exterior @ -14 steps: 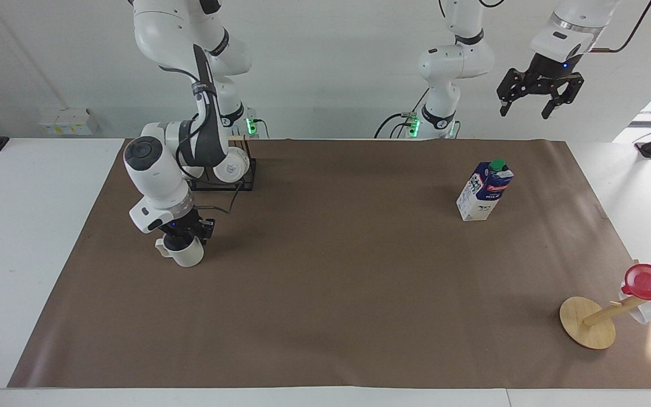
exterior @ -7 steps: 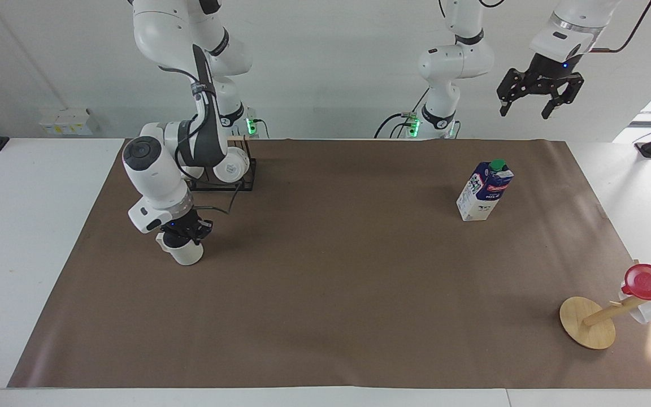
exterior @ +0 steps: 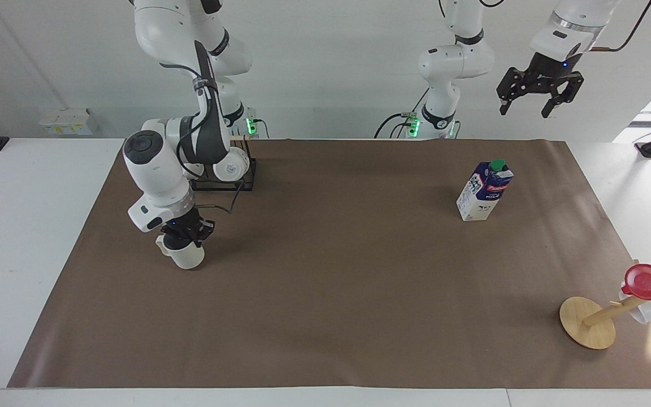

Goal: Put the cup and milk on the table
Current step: 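Lift the white mug and carry it toward the table center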

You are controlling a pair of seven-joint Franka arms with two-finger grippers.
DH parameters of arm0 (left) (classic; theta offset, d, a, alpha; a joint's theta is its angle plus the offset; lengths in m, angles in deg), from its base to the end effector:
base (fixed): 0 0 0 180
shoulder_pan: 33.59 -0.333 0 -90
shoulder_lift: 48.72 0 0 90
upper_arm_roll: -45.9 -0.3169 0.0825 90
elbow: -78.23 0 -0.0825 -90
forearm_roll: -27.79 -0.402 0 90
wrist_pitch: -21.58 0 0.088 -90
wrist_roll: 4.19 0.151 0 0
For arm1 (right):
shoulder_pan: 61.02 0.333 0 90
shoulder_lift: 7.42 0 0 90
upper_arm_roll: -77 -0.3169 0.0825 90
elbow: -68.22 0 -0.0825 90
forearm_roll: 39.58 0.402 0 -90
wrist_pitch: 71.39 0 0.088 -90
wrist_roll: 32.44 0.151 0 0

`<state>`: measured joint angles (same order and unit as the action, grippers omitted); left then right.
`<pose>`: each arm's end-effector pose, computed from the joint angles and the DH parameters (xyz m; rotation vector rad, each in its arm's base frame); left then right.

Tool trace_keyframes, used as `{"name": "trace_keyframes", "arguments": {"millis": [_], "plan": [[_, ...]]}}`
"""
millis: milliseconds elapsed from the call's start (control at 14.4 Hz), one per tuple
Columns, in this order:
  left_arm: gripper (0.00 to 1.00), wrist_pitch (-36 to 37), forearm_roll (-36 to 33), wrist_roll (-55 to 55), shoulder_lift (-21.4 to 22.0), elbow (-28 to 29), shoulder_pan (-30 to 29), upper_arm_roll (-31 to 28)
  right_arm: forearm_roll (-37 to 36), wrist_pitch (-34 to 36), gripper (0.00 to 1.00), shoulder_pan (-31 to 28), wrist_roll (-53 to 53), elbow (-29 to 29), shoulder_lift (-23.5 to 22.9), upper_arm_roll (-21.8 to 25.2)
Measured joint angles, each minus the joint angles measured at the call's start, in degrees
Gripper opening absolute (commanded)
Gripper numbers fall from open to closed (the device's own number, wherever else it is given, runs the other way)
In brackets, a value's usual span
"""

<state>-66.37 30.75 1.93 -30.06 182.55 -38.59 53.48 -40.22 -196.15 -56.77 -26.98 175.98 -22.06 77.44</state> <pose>0.4650 -0.0380 0.6233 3.1243 -0.2325 0.0588 0.6363 0.0417 0.3258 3.1328 -0.0350 0.0657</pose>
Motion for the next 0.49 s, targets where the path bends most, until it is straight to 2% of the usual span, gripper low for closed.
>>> {"name": "trace_keyframes", "arguments": {"millis": [208,486], "plan": [[1.0,0.4,0.0,0.0,0.0,-0.1,0.0,0.0,0.0,1.6,0.0,3.5,2.0,-1.7,0.0,-0.1],[1.0,0.5,0.0,0.0,0.0,-0.2,0.0,0.0,0.0,3.6,0.0,11.6,10.6,-3.6,0.0,-0.3]]}}
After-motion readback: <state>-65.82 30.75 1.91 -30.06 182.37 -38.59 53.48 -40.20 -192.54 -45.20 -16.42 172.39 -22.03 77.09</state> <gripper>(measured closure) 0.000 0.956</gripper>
